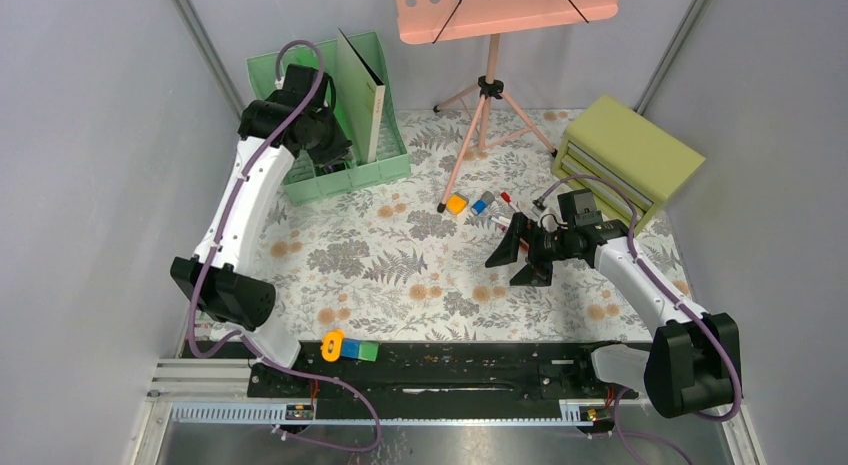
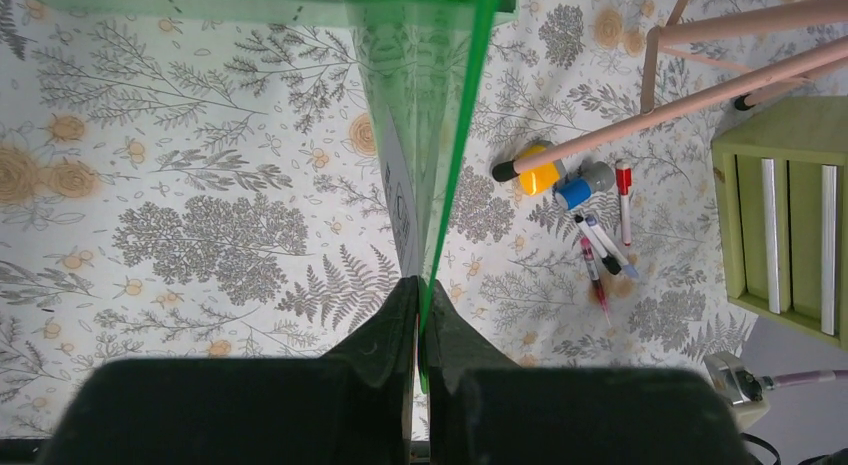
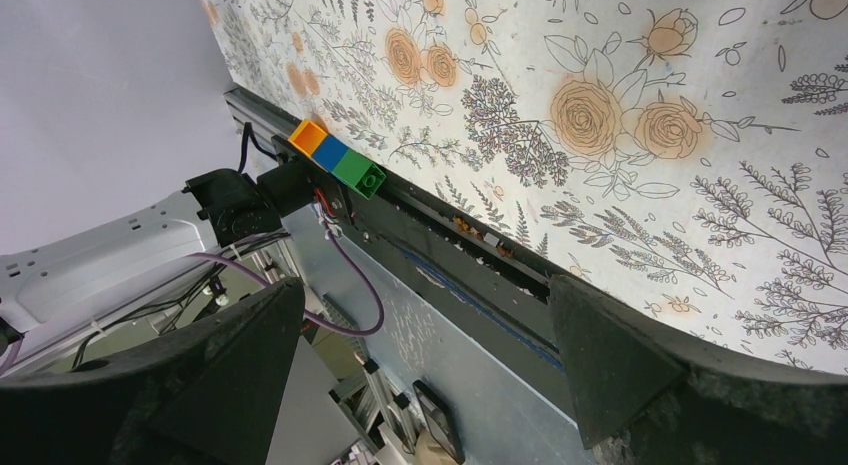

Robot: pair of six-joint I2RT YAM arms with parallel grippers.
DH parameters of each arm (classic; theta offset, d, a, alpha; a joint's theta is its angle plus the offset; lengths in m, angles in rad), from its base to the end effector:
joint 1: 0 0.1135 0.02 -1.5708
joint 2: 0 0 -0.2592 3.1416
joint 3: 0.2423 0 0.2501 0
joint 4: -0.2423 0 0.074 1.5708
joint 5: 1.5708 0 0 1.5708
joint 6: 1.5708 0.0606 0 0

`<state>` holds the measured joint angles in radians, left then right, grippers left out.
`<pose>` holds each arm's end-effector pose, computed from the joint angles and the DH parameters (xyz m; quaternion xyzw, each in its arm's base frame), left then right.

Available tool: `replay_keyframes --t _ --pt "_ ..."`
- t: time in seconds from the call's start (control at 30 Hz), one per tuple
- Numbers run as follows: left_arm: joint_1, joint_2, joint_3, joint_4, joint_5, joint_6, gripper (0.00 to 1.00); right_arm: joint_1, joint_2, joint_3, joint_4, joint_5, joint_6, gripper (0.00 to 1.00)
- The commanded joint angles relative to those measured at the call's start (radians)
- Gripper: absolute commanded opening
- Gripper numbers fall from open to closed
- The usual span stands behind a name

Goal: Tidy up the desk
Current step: Place the folder in the storage box.

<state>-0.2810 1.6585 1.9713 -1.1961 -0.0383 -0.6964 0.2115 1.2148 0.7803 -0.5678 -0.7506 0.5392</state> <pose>0.3279 -0.0922 0.3995 -0.2004 0.9198 -0.1423 0.3060 0.2249 0.0906 0.2090 0.0443 0.8979 0.4230 0.1138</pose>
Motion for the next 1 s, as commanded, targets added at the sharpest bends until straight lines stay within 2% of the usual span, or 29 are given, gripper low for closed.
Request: replay_keyframes --t 0.0,0.13,0.37,0.63,0.67,0.87,0.97 --pt "0.001 -0.065 -0.062 0.099 0.08 -0.041 0.0 0.005 -0.028 -0.007 -0.009 -0.015 -0.001 1.0" --pt "0.006 -0.047 -0.08 0.11 0.091 -0.034 0.0 0.007 -0.039 0.022 -0.058 0.022 -0.035 0.99" --pt "0.042 0.0 -0.032 0.119 0.136 -0.03 0.0 0.055 -0.091 0.2 -0.176 0.183 -0.18 1.0" --pt "0.078 0.024 -0.01 0.146 0.226 -0.04 0.02 0.284 -0.069 0.408 -0.129 0.428 -0.282 0.99" --pt "0.082 0.027 -0.01 0.151 0.237 -0.04 0.04 0.318 -0.063 0.43 -0.11 0.458 -0.291 0.99" --pt "0.103 0.04 -0.002 0.174 0.276 -0.04 0.31 0.469 -0.032 0.526 0.02 0.65 -0.345 0.98" --pt "0.117 0.05 0.006 0.197 0.303 -0.043 0.48 0.511 0.01 0.561 0.078 0.698 -0.358 0.97"
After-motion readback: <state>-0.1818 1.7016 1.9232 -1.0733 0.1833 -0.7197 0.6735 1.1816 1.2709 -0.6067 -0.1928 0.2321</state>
